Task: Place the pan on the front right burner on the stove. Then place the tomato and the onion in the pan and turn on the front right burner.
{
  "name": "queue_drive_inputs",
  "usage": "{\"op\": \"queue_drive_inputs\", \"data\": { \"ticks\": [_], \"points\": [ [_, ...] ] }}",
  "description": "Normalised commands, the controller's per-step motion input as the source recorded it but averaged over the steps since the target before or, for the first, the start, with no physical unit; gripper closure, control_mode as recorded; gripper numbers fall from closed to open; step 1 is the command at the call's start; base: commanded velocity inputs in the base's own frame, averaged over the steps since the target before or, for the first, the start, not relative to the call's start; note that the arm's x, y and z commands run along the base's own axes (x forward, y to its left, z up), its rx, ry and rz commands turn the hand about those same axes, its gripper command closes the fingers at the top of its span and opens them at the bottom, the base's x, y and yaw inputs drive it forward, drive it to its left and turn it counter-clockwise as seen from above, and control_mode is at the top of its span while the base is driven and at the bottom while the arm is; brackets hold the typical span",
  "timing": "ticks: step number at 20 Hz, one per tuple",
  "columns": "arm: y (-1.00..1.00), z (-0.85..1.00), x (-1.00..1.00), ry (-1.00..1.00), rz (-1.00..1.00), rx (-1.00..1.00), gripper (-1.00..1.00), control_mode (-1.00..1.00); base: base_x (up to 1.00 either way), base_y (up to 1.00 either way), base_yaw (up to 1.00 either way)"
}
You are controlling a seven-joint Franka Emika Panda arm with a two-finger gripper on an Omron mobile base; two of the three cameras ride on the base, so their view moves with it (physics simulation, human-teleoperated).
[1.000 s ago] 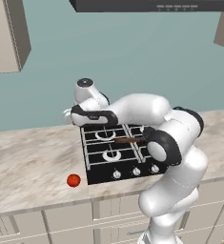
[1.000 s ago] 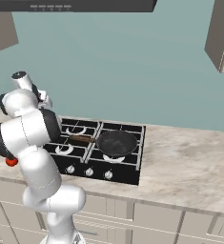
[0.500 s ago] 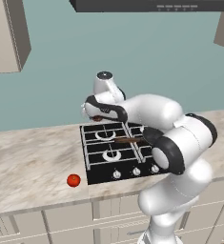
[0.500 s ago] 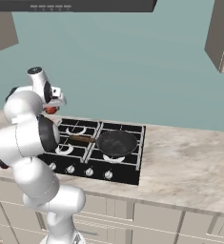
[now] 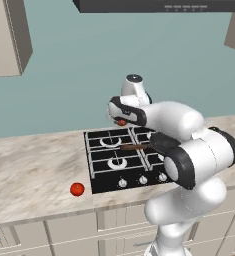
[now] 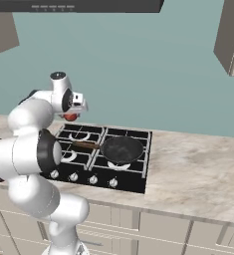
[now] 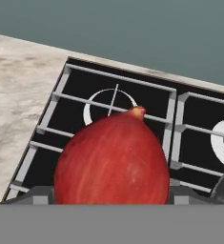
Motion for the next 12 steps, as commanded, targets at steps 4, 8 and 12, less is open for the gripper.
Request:
{"op": "queue_drive_inputs", "data": {
  "ticks": [4, 8, 12],
  "points": [
    [-0.69, 0.0, 0.0, 0.0, 0.0, 0.0, 1.0, -1.0, 0.0, 0.0, 0.0],
    [-0.69, 0.0, 0.0, 0.0, -0.01, 0.0, 1.0, -1.0, 0.0, 0.0, 0.0],
    [-0.65, 0.0, 0.0, 0.03, -0.02, 0.0, 1.0, -1.0, 0.0, 0.0, 0.0]
  ]
}}
